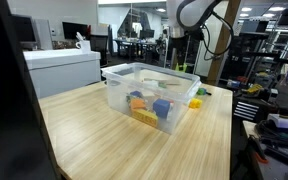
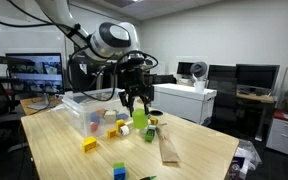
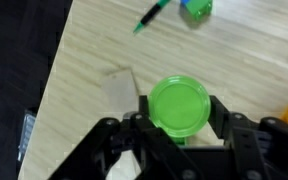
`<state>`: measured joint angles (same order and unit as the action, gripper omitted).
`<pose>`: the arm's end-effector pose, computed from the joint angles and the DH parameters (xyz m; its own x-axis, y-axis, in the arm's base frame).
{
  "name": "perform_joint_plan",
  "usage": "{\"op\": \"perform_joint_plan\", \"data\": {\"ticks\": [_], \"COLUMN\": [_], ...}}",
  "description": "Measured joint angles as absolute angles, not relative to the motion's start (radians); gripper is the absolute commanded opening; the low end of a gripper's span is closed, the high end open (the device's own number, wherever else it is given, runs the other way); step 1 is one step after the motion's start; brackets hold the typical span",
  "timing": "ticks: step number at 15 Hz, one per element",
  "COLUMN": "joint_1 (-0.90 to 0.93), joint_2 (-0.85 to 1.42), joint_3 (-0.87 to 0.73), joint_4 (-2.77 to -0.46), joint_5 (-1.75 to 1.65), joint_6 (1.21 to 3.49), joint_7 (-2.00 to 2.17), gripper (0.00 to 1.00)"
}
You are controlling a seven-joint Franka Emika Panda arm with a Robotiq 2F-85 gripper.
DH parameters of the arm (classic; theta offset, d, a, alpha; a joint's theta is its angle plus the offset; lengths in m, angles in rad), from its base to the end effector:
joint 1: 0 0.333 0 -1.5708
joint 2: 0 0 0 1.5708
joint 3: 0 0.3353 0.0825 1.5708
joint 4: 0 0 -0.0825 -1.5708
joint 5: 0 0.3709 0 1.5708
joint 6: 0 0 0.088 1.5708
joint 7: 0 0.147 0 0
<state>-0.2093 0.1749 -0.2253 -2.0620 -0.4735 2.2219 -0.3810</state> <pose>0.5079 -0.2651 0.3453 0.9563 0.1979 -0.2152 0.2631 -0.9035 0.3383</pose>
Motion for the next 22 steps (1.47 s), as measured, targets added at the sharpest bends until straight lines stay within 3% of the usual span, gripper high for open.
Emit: {"op": "perform_joint_plan", "data": {"ticks": [6, 7, 8, 10, 14, 22], "joint_1": [-0.089, -0.064, -0.036, 0.008, -0.017, -0.245], "joint_2": [-0.102, -0.141, -0.180, -0.224, -0.163, 0.020], "joint_3": [-0.092, -0.076, -0.061, -0.040, -0.081, -0.307], "joint_4": [-2.110, -2.138, -2.174, -2.254, -2.281, -2.198], "joint_5": [-0.305, -0.285, -0.271, -0.271, -0.269, -0.268], "joint_6": [2.221, 2.219, 2.211, 2.201, 2.212, 2.241], "joint_7": [-0.436, -0.451, -0.468, -0.469, -0.416, -0.564], "gripper": [0.34, 0.67, 0.86, 1.00, 1.00, 1.00]}}
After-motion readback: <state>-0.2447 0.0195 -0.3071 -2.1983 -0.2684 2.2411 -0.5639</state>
